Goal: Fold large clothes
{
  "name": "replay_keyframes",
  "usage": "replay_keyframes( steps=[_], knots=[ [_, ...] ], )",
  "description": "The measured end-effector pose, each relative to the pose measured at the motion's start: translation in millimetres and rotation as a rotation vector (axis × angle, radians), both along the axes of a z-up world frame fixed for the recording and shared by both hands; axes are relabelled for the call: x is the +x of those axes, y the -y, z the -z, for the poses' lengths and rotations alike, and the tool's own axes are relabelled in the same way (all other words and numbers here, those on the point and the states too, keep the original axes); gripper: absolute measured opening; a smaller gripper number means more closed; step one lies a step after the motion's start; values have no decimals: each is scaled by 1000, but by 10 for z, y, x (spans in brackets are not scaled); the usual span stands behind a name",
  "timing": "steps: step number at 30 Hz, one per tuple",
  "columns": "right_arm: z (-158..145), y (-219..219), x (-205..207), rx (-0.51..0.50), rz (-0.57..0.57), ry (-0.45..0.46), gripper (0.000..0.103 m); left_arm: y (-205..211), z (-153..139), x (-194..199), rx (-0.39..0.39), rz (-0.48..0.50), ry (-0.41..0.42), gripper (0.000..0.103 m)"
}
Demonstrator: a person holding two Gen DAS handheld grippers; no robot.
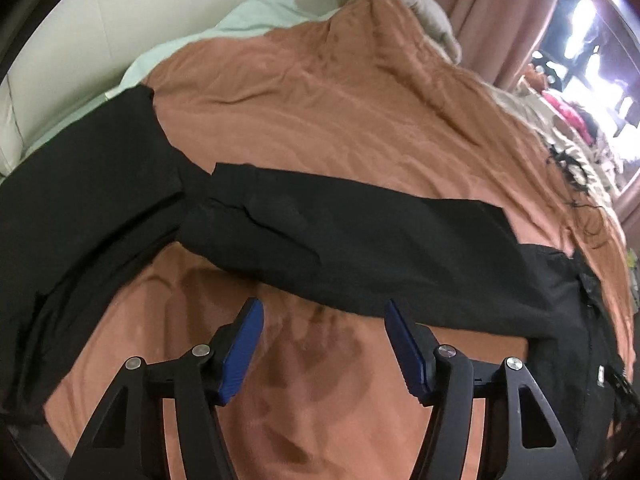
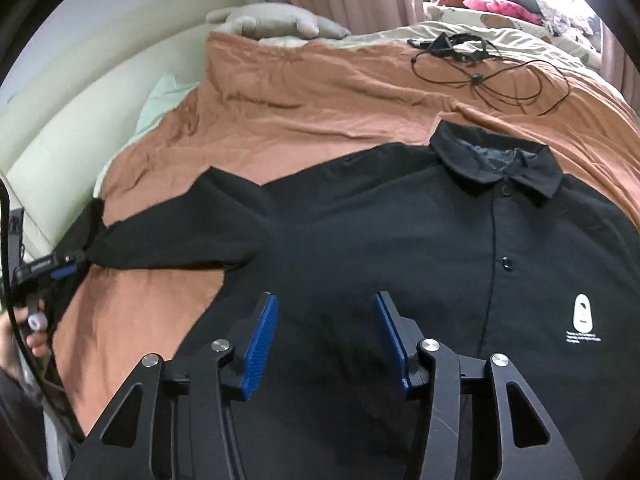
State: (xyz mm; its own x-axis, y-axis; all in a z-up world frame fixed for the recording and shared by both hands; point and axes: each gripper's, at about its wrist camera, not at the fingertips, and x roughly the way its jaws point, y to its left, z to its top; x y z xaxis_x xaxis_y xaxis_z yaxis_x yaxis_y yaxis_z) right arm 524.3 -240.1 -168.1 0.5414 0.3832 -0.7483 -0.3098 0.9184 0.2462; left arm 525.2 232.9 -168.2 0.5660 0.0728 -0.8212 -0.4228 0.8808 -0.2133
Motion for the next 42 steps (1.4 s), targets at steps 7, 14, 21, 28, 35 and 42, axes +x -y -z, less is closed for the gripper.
replay_keyframes(
  steps=[7,14,21,28,35,42],
  knots=[
    [121,-83,198,39,-2,-34,50,-179,334,284,-74,-43,-66,65],
    [217,-323,409,60,0,-58,45,-264,536,394,-103,-73,-87,65],
    [413,-487,678,174,84,-154,12,-374,519,413,-135,-155,-1,13],
    [828,-710,876,262,98,-286,11,-227,88,345,-102,-111,108,6],
    [441,-458,688,288,66,-242,15,56,-638,298,-69,-31,263,3],
    [-111,334,38,211,146,-146,36,590,-1439,220,-41,87,394,3]
  ],
)
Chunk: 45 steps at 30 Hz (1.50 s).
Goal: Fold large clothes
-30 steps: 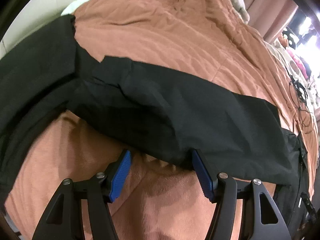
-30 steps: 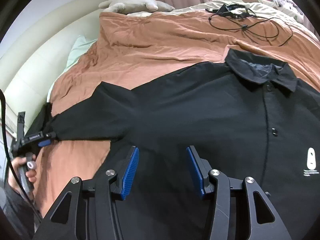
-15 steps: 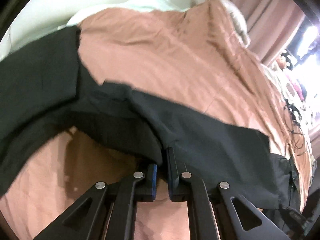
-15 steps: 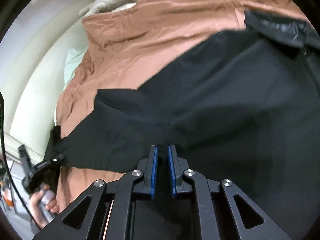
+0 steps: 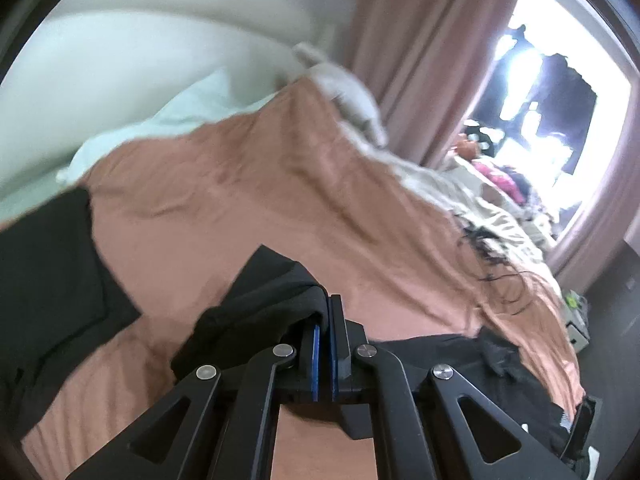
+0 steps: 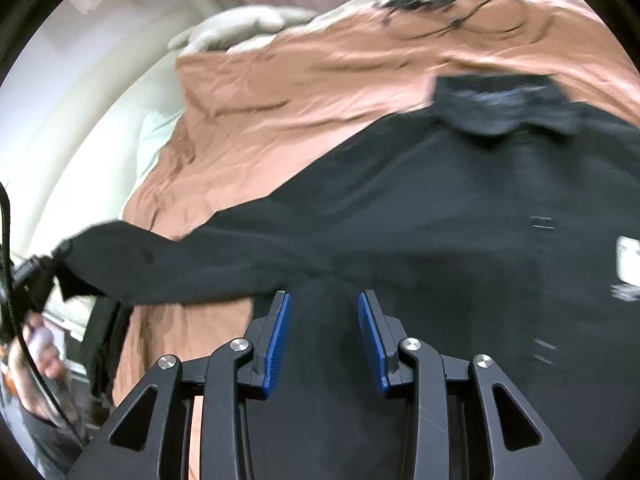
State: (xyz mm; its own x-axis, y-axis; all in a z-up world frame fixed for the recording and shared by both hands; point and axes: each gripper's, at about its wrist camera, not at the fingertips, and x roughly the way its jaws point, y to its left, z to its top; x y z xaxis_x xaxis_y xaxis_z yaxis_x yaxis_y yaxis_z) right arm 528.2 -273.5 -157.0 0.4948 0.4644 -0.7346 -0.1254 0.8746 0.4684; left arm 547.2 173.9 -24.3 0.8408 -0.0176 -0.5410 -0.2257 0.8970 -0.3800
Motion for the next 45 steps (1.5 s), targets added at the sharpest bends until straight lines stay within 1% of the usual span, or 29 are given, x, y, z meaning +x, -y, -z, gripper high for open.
replay_keyframes(
  steps=[2,4,5,6,8,9,10,12,13,16,18,19,22,26,29,33,37,39,42,43,45],
  knots=[
    [-173,296,-230,-33,44,27,36,185,-226,-15,13,34,35,3],
    [-325,571,-429,-38,96,46,43,378,-433,-40,21,68,64,3],
    [-368,697,-513,-29,119,50,53,458,-509,-43,27,79,71,3],
    [-403,856,-608,-2,145,46,61,565,-601,-51,33,95,78,3],
    [-438,1091,-800,67,185,37,62,793,-765,-68,50,125,89,3],
    [-443,1200,-937,112,197,55,62,875,-807,-62,58,135,92,3],
    [-418,1238,-1021,126,208,70,62,1004,-876,-56,71,150,92,3],
    [-364,1305,-1095,131,237,69,62,1212,-965,-25,79,174,89,3],
    [-325,1315,-1083,131,250,59,62,1319,-1005,-2,80,187,89,3],
    [-233,1416,-1003,84,274,39,62,1697,-1097,61,116,226,85,3],
    [-187,1530,-986,91,307,26,62,1935,-1128,86,130,252,84,3],
    [-176,1640,-1043,103,321,17,62,2012,-1122,87,130,262,86,3],
    [-171,1816,-1043,152,347,13,62,2330,-1130,124,131,312,92,3],
    [-209,1937,-1052,190,345,23,62,2765,-1067,189,157,372,86,3],
    [-203,2043,-1053,216,363,18,62,3082,-924,297,133,431,53,3],
    [-152,2230,-1055,278,406,-3,62,3473,-711,396,134,499,24,3],
    [-147,2379,-1073,269,455,-3,62,3814,-513,454,120,553,-5,3],
    [-149,2419,-1086,273,461,1,62,3951,-447,483,121,570,-18,3],
    [-147,2463,-1077,275,474,3,62,4147,-326,586,108,607,-70,3],
    [-143,2483,-1073,275,481,2,62,4205,-264,620,104,619,-107,3],
    [-138,2527,-1081,287,491,-2,62,4267,-146,672,80,653,-184,7]
  ],
)
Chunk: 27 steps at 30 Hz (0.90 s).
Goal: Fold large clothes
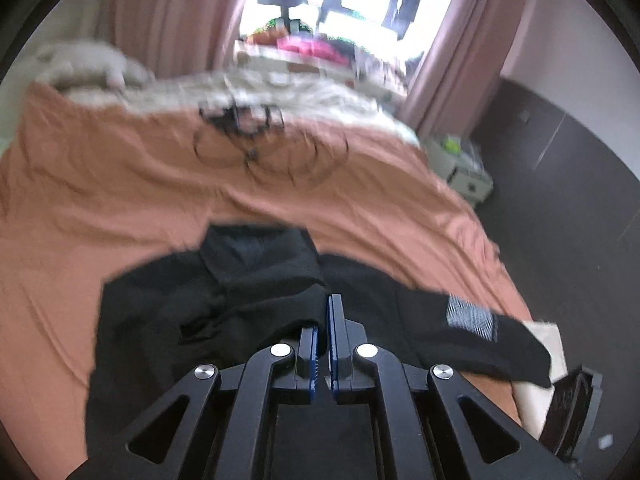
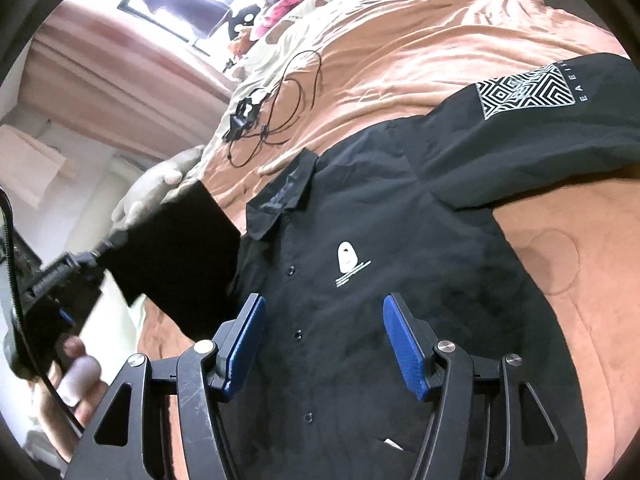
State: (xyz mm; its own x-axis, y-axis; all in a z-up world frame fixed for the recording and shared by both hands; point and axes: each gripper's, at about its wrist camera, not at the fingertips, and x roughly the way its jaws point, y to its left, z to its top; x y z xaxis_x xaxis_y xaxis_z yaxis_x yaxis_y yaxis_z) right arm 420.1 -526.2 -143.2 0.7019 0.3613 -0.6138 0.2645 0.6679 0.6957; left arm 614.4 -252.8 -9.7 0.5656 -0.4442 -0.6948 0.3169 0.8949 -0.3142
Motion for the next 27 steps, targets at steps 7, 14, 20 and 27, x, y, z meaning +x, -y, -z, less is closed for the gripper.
replay_keyframes(
  steps=[7,14,20,27],
  knots=[
    [-114,62,-78,-31,57,21,62,-31,118,-318,7,35,-82,98],
    [-147,108,-179,-43,73,50,62,-580,143,-799,-9,-126,-56,98],
    [-137,-91,-63,-79,-51,52,62,-1035,397,-821,27,-237,-33,94],
    [-179,-513,165,-268,-136,72,64,-1642,794,-748,3,-300,-37,80]
  ],
)
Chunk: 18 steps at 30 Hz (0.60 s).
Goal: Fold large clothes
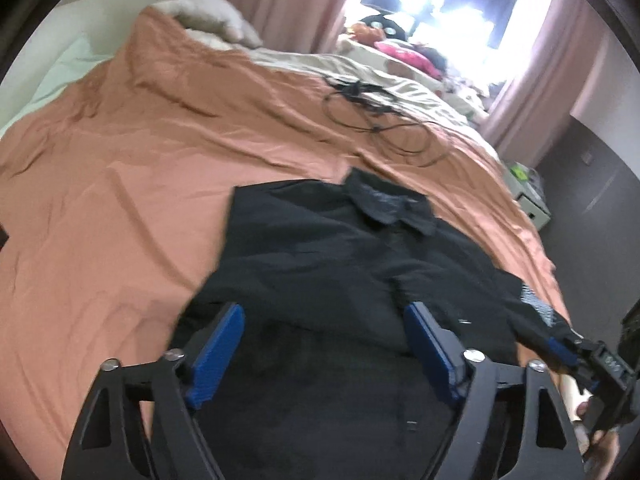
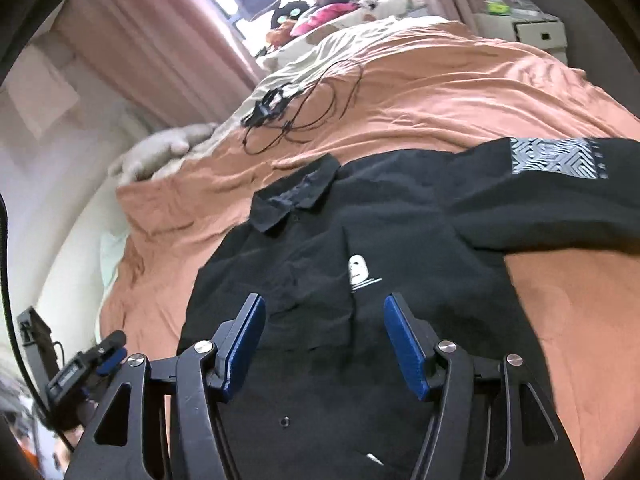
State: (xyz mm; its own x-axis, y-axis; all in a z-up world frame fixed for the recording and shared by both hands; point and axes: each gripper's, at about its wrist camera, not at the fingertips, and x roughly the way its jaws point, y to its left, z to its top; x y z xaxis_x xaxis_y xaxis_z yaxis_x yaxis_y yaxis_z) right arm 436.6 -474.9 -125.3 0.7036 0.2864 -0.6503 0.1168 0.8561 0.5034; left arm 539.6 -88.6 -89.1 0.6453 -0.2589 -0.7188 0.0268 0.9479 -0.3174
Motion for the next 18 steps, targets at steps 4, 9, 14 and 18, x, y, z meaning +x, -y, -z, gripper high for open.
replay_keyframes(
  steps=[4,9,14,18],
  knots=[
    [128,-314,156,-117,-50,-37,67,-285,338,64,-25,-33,-22,71],
    [277,-633,278,-198,-113,-61,67,-555,617,223,-80,-60,-79,51],
    [452,-851,421,-216,-134,-100,67,-669,697,299,-35,-34,-74,51],
    [580,-1082,546,-276,-172,-118,67,-796,819,386,-50,-28,-80,51]
  ],
)
